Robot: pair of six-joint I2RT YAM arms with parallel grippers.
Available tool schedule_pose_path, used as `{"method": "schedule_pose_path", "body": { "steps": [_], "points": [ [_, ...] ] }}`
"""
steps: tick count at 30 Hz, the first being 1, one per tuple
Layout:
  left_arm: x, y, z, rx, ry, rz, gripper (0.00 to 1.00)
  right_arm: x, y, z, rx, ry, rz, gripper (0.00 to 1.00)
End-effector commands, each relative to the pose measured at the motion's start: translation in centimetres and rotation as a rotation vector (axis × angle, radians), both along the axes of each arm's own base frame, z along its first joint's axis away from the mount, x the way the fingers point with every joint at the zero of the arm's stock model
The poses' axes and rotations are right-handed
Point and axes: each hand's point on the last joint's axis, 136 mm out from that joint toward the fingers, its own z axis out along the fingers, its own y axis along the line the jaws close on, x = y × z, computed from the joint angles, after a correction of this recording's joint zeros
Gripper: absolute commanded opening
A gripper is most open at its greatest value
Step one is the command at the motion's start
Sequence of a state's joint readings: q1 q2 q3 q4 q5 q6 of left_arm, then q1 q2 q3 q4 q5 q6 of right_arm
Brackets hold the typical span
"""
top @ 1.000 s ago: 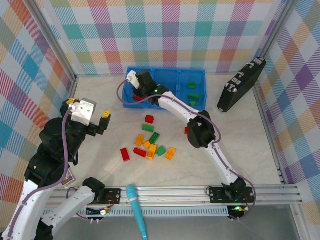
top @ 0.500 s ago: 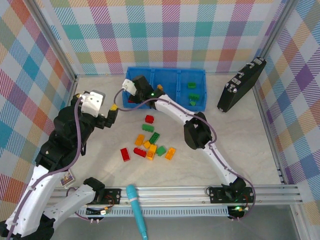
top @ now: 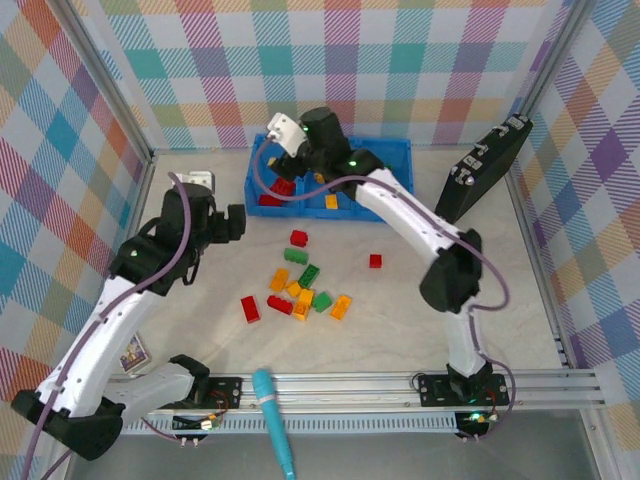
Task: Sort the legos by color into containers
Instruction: Place the lego in the container, then pick up the lego from the bottom-left of the table.
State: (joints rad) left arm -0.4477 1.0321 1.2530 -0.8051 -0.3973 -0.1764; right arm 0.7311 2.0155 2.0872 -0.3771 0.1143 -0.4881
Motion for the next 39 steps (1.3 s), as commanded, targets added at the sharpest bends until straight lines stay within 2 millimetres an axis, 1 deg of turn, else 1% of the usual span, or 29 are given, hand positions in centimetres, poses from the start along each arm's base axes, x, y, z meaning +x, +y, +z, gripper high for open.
{"method": "schedule_pose_path", "body": {
  "steps": [1, 3, 4, 5, 7, 9, 11, 14, 17, 20, 23, 25, 29, 31, 34, 37, 39],
  "points": [
    [-1.4, -0.8, -6.5, -0.159, 0.214, 0.090, 0.94, -1.7, -3.0, -0.5, 0.031, 0.051, -0.064, 0.86],
    [-1.6, -1.2, -9.3, -0.197, 0.277, 0.124, 0.92, -3.1, -5.4, -0.7, 0.042, 0.081, -0.114, 0.87],
    [-1.7, -1.4, -10.3, -0.213, 0.299, 0.136, 0.91, -3.7, -6.6, -0.8, 0.050, 0.097, -0.141, 0.88],
    [-1.8, -1.6, -11.5, -0.227, 0.325, 0.144, 0.91, -4.5, -7.8, -0.9, 0.059, 0.125, -0.164, 0.91],
    [-2.1, -1.8, -13.3, -0.251, 0.365, 0.167, 0.90, -6.3, -10.1, -1.7, 0.066, 0.183, -0.197, 0.97],
    [-2.6, -1.9, -15.4, -0.270, 0.407, 0.197, 0.89, -8.0, -12.6, -2.5, 0.096, 0.243, -0.240, 0.98],
    [-3.0, -2.0, -17.1, -0.296, 0.437, 0.224, 0.89, -9.5, -14.5, -3.2, 0.138, 0.313, -0.261, 0.98],
    [-3.8, -2.1, -19.8, -0.323, 0.493, 0.264, 0.88, -11.6, -16.7, -4.9, 0.172, 0.415, -0.301, 0.98],
    [-4.5, -2.3, -22.3, -0.339, 0.541, 0.293, 0.87, -12.9, -18.5, -6.7, 0.154, 0.470, -0.355, 0.98],
    [-4.8, -2.7, -24.0, -0.359, 0.568, 0.310, 0.85, -13.9, -19.6, -8.7, 0.134, 0.518, -0.389, 0.97],
    [-5.0, -2.9, -25.2, -0.359, 0.584, 0.321, 0.83, -14.6, -20.1, -10.2, 0.133, 0.561, -0.412, 0.96],
    [-5.2, -3.0, -25.8, -0.357, 0.598, 0.326, 0.82, -14.7, -20.7, -11.2, 0.142, 0.594, -0.459, 0.95],
    [-5.7, -3.2, -27.2, -0.356, 0.628, 0.334, 0.80, -15.0, -21.4, -13.0, 0.158, 0.668, -0.511, 0.95],
    [-6.1, -3.4, -28.0, -0.355, 0.653, 0.335, 0.78, -15.1, -21.5, -13.5, 0.157, 0.683, -0.520, 0.95],
    [-6.6, -3.7, -28.9, -0.354, 0.681, 0.335, 0.73, -15.2, -22.0, -13.7, 0.152, 0.686, -0.539, 0.94],
    [-7.1, -3.7, -29.4, -0.348, 0.698, 0.336, 0.69, -14.6, -23.1, -13.4, 0.153, 0.663, -0.598, 0.94],
    [-7.4, -3.8, -29.7, -0.348, 0.708, 0.334, 0.64, -14.3, -23.7, -13.4, 0.159, 0.664, -0.625, 0.93]
  ]
}}
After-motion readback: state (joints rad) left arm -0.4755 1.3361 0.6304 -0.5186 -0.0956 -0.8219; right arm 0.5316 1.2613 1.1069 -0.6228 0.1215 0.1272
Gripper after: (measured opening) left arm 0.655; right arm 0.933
